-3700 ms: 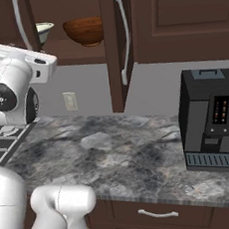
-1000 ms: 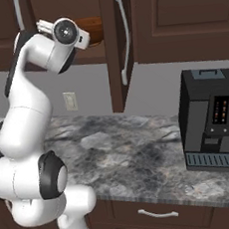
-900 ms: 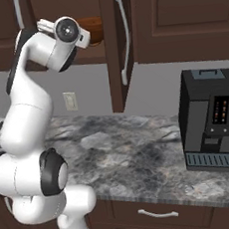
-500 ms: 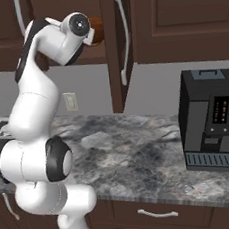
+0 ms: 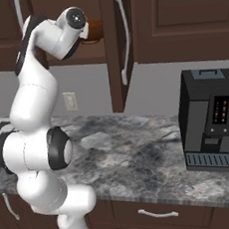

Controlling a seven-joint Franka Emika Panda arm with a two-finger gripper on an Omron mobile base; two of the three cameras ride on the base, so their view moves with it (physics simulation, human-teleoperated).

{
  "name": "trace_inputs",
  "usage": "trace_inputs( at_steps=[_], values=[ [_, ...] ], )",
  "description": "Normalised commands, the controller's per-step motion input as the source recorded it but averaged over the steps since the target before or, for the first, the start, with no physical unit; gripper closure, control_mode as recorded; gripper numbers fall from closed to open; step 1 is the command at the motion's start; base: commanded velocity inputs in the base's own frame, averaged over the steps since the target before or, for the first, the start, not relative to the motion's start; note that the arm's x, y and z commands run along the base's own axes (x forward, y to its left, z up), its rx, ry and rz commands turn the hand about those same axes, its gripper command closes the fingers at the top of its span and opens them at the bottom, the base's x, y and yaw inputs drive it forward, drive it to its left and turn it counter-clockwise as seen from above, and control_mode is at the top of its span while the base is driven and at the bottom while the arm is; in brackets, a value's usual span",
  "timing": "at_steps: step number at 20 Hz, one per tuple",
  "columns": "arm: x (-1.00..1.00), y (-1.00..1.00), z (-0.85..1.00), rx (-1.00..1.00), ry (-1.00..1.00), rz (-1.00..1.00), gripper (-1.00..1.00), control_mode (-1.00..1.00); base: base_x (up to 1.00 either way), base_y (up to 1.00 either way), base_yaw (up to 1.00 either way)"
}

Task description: Move the bowls from the cabinet to the plates on the dining table.

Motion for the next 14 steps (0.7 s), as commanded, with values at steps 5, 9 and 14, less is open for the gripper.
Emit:
trace_inputs(
  at_steps=[5, 9, 14],
  values=[
    [0.15, 0.27, 0.00, -0.15, 0.00, 0.00, -1.00, -1.00, 0.00, 0.00, 0.00],
    [-0.30, 0.26, 0.09, -0.11, -0.04, 0.00, -1.00, -1.00, 0.00, 0.00, 0.00],
    [-0.42, 0.37, 0.00, -0.09, -0.10, 0.00, -1.00, -1.00, 0.00, 0.00, 0.00]
  ],
)
